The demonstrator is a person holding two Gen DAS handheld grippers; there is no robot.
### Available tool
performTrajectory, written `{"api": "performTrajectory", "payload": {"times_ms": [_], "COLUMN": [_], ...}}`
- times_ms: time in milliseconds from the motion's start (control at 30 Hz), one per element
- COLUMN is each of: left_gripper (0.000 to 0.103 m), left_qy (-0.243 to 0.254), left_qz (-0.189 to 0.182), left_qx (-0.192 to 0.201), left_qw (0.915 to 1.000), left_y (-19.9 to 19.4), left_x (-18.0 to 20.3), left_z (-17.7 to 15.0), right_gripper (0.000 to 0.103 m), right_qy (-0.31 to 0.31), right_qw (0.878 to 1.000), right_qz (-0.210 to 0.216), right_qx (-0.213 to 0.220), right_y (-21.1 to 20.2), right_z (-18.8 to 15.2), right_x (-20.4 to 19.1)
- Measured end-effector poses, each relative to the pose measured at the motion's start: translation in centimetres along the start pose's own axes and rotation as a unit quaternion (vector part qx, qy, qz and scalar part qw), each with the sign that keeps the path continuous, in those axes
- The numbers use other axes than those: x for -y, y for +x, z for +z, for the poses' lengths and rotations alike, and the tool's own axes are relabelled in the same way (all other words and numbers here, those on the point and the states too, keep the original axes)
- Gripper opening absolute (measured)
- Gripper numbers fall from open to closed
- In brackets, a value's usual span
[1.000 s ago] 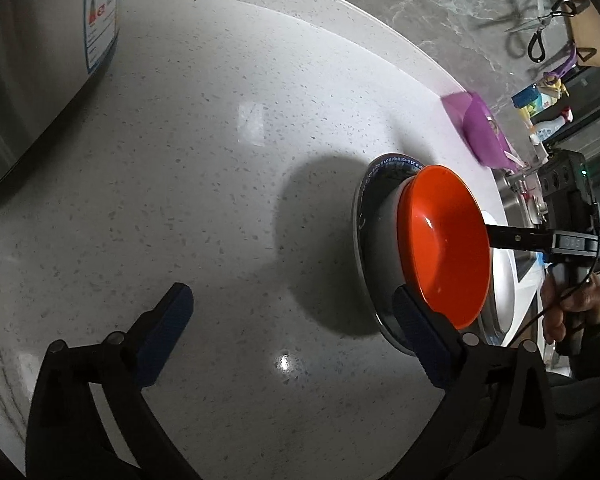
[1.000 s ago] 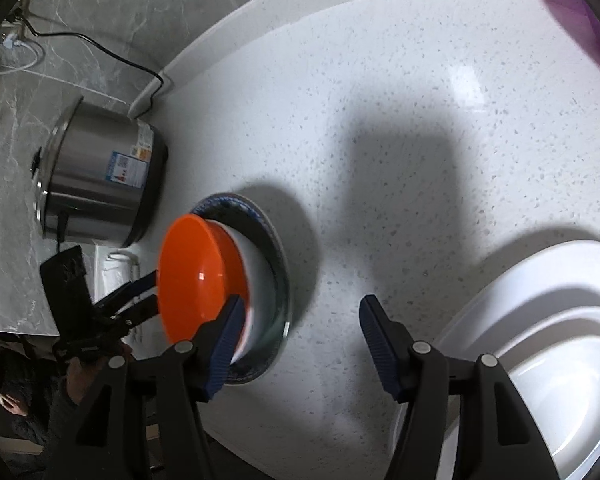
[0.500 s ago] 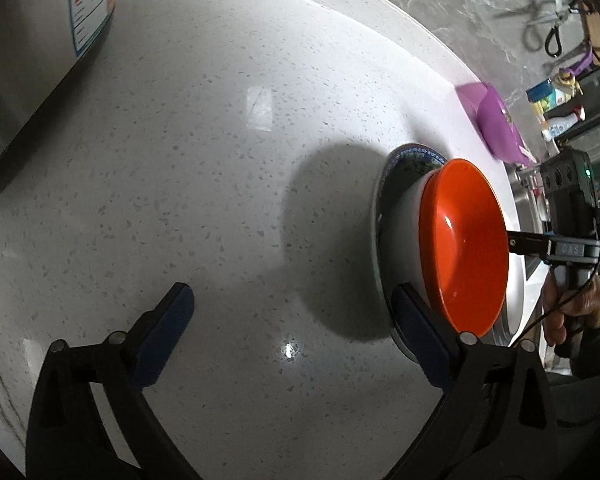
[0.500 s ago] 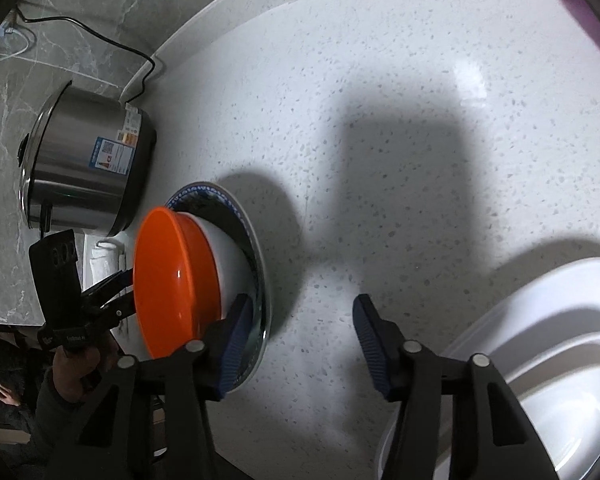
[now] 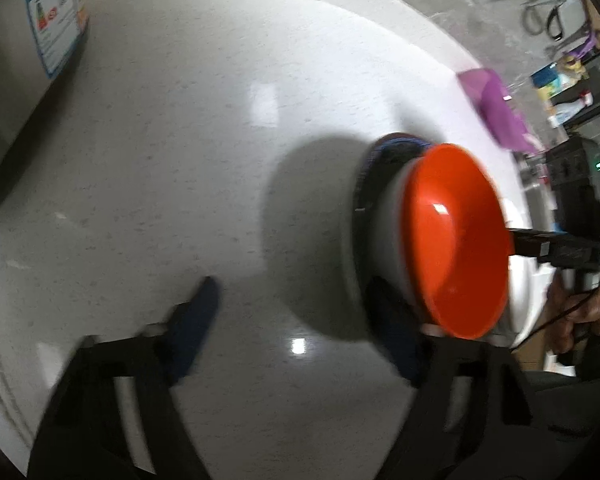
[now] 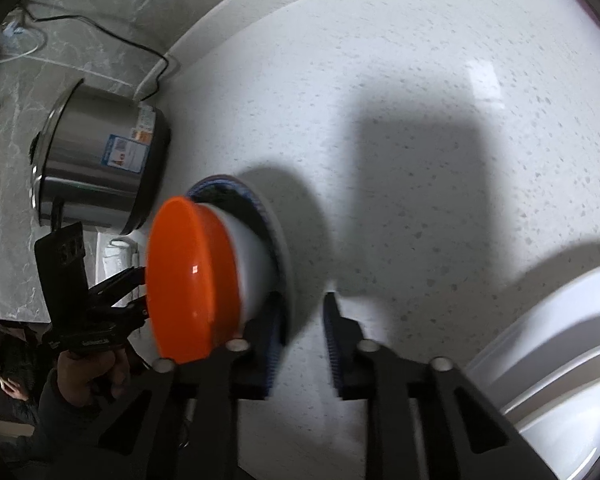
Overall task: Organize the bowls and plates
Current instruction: 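Close both tools on the rim of the nested bowl stack, then lift the nested bowls with both tools and carry them over the white plates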
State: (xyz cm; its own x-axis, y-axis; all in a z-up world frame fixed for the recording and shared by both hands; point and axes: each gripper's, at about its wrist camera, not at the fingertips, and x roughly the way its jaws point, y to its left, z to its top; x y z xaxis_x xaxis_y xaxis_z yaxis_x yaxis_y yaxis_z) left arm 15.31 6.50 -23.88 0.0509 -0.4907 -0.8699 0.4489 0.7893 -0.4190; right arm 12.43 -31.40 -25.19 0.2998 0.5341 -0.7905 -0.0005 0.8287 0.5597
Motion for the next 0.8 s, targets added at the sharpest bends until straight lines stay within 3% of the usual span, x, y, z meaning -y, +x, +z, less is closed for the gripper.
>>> {"api": "performTrajectory", "payload": {"times_ms": [100,233,333,800], "left_gripper": [0.032,0.013,0.011,0.011], "left_qy": [0.015,0.037,0.057,0.066], "left_qz": [-0.009,-0.002,0.031,0.029], "left_qx": [0.0,-0.003,-0.003,0.022], "left_qw": [0.9998,0.9993,0.9979,0.9972], "left_y": [-0.1,0.3,0.7,-0.2], "left_x": [1.2,3.5,5.3,6.5], "left_z": [0.5,1.3,1.8,1.3], "right_gripper": [0.009,0.009,0.01,0.01], "right_qy": [0.0,-0.005,-0.015,-0.031], "right_qw": [1.0,1.0,0.999,0.997], "right_qz": [-0.003,-0.01,-0.021,-0.043], "right_qx": [0.005,0.012,0.02,0.052], "right_y": [0.1,0.1,-0.1,-1.1], "right_z": [0.1,0.0,-0.1,-0.4], "right_x": [-0.2,-0.5,-1.0,-1.7]}}
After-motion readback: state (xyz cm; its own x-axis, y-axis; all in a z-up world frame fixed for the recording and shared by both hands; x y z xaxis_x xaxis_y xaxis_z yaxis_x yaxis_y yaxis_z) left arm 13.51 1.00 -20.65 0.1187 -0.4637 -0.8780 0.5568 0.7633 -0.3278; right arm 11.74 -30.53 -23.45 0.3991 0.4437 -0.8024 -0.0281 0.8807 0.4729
